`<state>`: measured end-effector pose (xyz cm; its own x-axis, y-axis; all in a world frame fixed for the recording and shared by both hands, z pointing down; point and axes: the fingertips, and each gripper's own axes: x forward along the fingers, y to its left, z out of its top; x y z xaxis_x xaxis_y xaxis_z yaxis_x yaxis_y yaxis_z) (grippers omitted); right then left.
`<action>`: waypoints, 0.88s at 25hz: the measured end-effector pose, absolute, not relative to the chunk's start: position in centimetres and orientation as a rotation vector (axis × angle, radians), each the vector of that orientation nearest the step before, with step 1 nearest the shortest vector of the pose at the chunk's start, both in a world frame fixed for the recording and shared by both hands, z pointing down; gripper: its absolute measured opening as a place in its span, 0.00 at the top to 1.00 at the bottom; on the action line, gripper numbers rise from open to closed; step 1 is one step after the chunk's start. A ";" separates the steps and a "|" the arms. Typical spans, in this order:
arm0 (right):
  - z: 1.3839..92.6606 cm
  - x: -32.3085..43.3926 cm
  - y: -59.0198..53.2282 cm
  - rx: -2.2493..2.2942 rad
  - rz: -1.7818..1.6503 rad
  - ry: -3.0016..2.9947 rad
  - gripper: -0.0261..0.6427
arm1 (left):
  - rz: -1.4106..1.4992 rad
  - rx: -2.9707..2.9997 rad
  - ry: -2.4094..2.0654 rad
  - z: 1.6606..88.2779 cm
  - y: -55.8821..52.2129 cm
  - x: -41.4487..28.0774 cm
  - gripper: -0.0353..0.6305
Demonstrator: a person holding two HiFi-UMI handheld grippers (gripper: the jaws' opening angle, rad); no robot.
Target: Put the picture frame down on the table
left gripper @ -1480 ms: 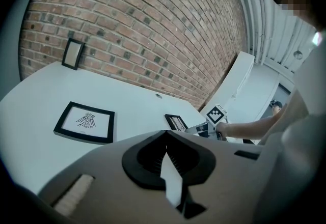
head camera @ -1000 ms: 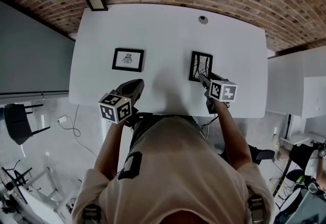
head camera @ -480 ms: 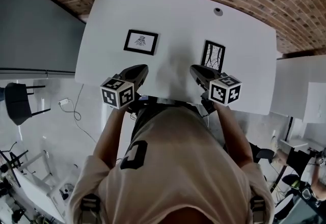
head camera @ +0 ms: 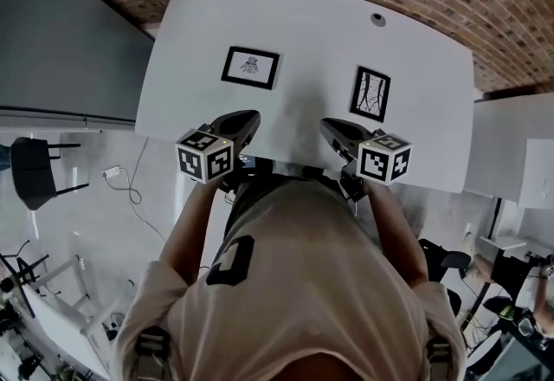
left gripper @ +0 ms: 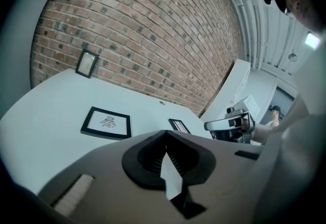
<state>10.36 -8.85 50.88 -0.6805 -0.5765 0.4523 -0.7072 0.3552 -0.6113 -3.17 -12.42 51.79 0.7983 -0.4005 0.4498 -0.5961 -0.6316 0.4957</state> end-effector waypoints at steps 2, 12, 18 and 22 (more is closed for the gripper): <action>50.6 9.4 -8.4 1.159 1.265 -2.463 0.95 | 0.379 2.343 -0.712 51.5 -12.4 -3.3 0.94; 51.1 5.7 -7.0 1.130 1.297 -2.433 0.95 | 0.384 2.395 -0.664 51.0 -12.6 -5.6 0.94; 50.4 3.3 -7.2 1.107 1.333 -2.463 0.95 | 0.383 2.406 -0.669 50.7 -12.6 -7.7 0.94; 50.1 1.7 -7.2 1.094 1.346 -2.478 0.95 | 0.386 2.424 -0.667 50.4 -12.3 -8.9 0.94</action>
<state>1.68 -7.22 50.11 -0.7326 -0.5384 0.4165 -0.6424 0.3446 -0.6845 -8.93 -12.30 50.40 0.8322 -0.3714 0.4117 -0.5421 -0.7010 0.4634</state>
